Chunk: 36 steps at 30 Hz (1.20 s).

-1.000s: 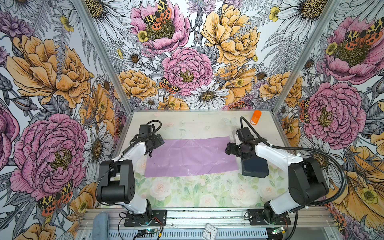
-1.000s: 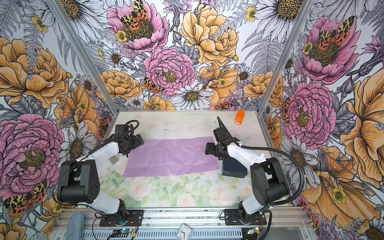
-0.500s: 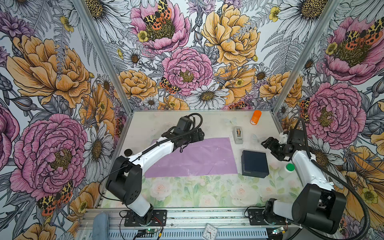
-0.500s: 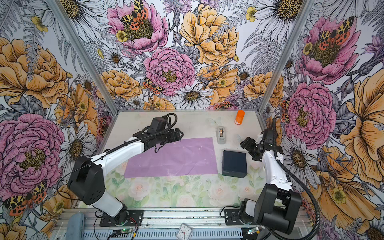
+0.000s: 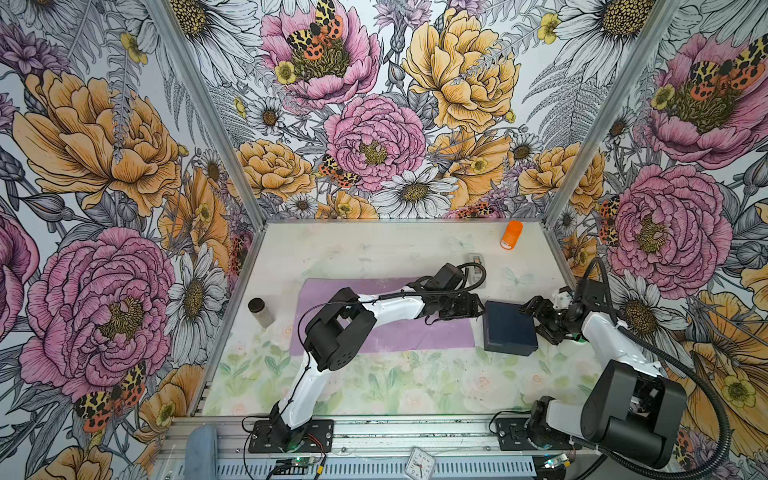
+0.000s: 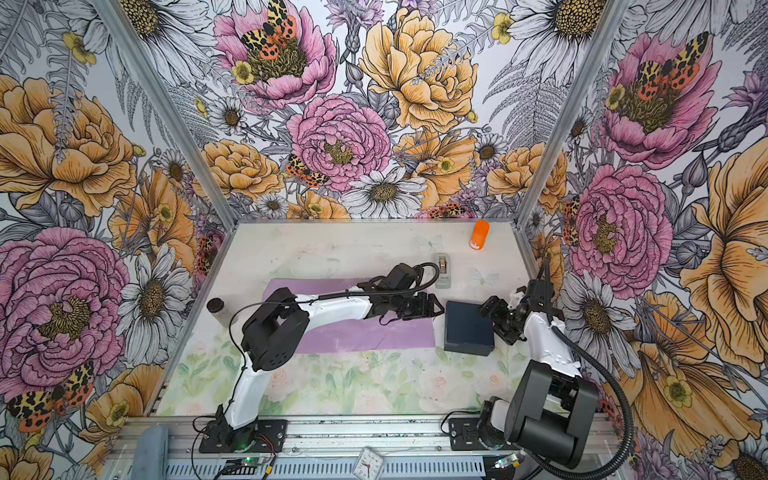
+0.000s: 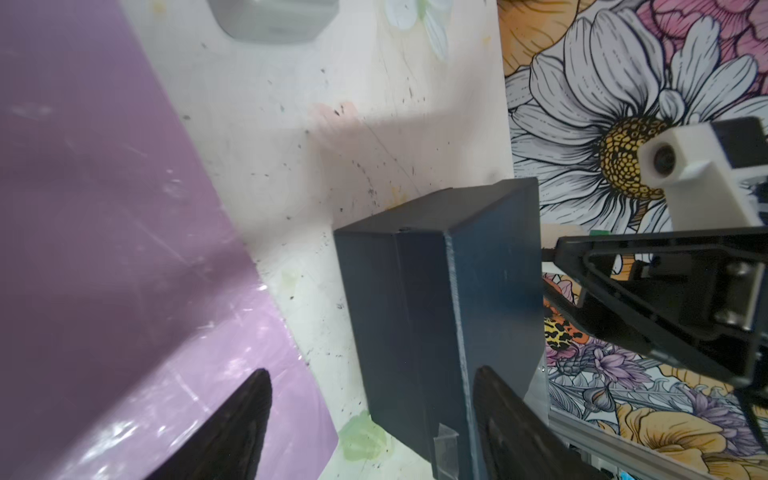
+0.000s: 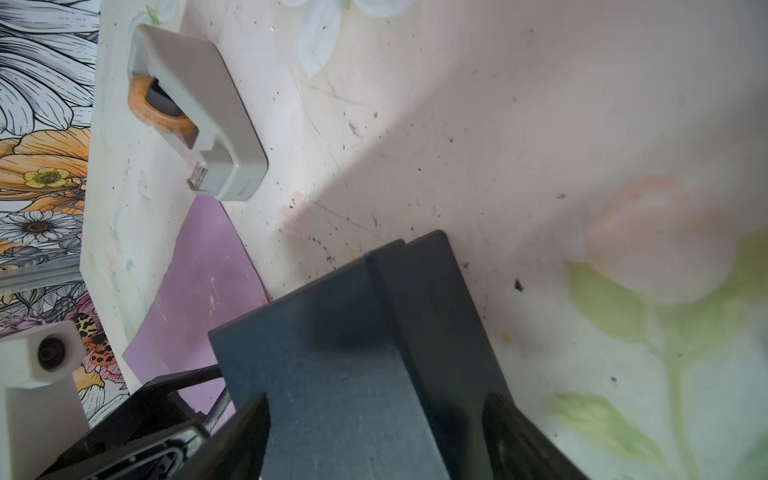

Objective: Wrap the gift box in paper

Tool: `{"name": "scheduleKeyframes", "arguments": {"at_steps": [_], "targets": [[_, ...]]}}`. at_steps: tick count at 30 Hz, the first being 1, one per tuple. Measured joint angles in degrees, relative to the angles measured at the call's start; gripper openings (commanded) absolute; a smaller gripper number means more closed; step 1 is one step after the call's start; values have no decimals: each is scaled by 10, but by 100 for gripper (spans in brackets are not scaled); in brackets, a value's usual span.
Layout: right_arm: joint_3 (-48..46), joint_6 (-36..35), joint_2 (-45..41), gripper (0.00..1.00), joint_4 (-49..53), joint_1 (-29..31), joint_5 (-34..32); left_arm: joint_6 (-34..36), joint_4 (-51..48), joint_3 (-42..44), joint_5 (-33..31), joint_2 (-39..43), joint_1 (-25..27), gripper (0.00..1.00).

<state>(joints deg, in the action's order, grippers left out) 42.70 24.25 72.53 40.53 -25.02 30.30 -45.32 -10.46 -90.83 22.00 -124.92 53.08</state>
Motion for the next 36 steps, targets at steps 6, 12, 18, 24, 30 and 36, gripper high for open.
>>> {"name": "scheduleKeyframes", "arguments": {"at_steps": [6,12,18,24,30,36], "targets": [[-18,1,0,76,-2,0,3,-5,3,-35,19,-16,14,72],[-32,3,0,71,-12,-1,10,-11,3,-57,25,-42,17,64],[-32,5,0,60,-26,-2,13,-12,-6,-101,29,-77,20,54],[-33,5,0,53,-37,-2,16,-10,-23,-113,24,-79,21,48],[-33,6,-9,48,-41,3,15,-10,-38,-123,18,-79,21,48],[-36,14,-35,47,-40,24,3,-8,-54,-135,8,-79,19,48]]}}
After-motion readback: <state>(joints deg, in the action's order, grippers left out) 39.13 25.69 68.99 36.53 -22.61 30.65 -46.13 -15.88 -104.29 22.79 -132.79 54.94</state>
